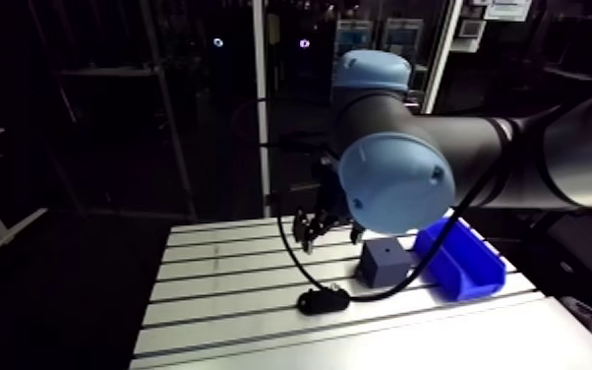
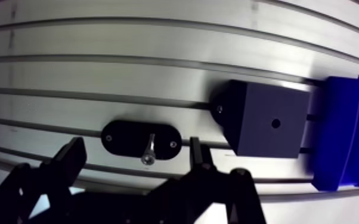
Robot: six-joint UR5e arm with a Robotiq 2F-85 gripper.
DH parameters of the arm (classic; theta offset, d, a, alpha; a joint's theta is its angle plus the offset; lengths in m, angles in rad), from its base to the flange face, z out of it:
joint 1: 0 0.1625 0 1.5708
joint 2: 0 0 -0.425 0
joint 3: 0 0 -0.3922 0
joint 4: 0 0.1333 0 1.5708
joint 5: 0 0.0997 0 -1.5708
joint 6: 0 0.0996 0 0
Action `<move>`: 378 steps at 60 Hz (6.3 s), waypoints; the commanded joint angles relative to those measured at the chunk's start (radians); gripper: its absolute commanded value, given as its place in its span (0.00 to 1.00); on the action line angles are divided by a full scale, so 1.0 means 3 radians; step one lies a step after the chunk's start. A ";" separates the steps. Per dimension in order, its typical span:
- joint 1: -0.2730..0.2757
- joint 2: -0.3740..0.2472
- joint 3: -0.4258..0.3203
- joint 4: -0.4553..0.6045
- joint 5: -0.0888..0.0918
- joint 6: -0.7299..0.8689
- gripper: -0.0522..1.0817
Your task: Pick up the M10 bolt and insert it into the hole until fully seated.
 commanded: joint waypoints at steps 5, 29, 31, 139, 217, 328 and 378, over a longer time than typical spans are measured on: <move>-0.0008 0.0004 0.0082 -0.0035 0.0007 -0.0008 0.14; -0.0068 0.0060 0.0214 -0.0264 0.0003 -0.0049 0.32; -0.0069 0.0060 0.0220 -0.0269 0.0003 -0.0049 0.33; -0.0070 0.0219 0.0334 -0.0275 -0.0013 -0.0044 0.40; -0.0070 0.0249 0.0324 -0.0275 -0.0018 -0.0044 0.60; -0.0089 0.0035 -0.0708 0.0811 -0.0003 0.0184 0.99; -0.0453 0.0684 -0.1952 0.2600 -0.0441 0.0191 1.00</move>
